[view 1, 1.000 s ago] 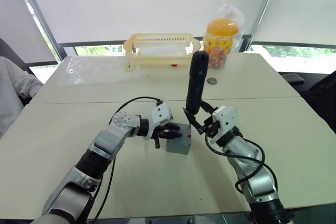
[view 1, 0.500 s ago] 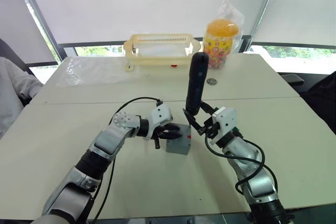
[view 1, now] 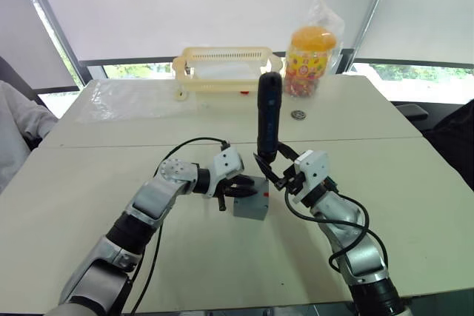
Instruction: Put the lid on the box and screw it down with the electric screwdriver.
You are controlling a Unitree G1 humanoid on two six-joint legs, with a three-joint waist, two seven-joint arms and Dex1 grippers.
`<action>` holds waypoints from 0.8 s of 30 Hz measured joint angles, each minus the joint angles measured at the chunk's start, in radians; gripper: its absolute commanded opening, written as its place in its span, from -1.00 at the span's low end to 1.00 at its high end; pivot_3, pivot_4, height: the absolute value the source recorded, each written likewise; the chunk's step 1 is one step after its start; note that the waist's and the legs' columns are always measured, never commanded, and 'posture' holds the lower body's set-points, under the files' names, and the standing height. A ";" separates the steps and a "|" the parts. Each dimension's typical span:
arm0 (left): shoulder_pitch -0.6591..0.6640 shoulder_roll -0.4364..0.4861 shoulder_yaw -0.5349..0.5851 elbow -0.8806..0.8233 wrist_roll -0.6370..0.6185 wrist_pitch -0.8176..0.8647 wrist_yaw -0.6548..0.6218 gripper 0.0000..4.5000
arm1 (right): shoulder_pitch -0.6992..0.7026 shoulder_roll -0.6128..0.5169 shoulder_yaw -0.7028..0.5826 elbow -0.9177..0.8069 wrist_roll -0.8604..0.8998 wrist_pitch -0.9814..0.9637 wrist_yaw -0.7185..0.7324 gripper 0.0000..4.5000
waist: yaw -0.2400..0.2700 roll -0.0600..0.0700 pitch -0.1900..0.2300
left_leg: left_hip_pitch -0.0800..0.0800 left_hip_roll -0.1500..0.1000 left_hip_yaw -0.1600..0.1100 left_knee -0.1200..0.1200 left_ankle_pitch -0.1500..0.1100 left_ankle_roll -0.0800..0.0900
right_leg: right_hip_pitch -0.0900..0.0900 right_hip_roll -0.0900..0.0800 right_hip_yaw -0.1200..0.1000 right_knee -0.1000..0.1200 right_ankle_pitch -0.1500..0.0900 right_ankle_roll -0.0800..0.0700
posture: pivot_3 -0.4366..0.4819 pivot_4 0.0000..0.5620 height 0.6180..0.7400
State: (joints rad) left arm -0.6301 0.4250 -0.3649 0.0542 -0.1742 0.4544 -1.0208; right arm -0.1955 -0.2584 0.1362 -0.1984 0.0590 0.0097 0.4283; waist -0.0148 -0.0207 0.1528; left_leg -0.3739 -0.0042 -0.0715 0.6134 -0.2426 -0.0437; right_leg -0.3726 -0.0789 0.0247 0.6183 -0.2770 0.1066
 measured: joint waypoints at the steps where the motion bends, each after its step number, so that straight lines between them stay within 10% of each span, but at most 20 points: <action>1: 0.000 0.000 0.000 0.000 0.000 0.000 0.000 -0.45 | 0.000 0.000 0.000 0.000 -0.001 0.000 0.000 -0.12 | 0.000 0.000 0.000 | 0.000 0.000 0.000 0.000 0.000 0.000 | 0.000 0.000 0.000 0.000 0.000 0.000 | -0.05 -0.47 1.00; 24: 0.005 -0.006 -0.014 -0.003 0.005 -0.012 0.002 -0.45 | 0.008 0.029 -0.010 0.043 0.015 -0.009 -0.006 -0.12 | 0.028 -0.001 -0.003 | -0.003 -0.002 -0.007 -0.002 0.000 0.000 | 0.000 -0.003 -0.005 -0.007 -0.001 0.000 | -0.05 -0.47 1.00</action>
State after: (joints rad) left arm -0.6256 0.4188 -0.3792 0.0509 -0.1687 0.4424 -1.0190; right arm -0.1875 -0.2296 0.1261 -0.1556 0.0743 0.0004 0.4223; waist 0.0128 -0.0220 0.1501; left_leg -0.3768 -0.0061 -0.0782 0.6118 -0.2429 -0.0441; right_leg -0.3728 -0.0820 0.0196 0.6115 -0.2777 0.1067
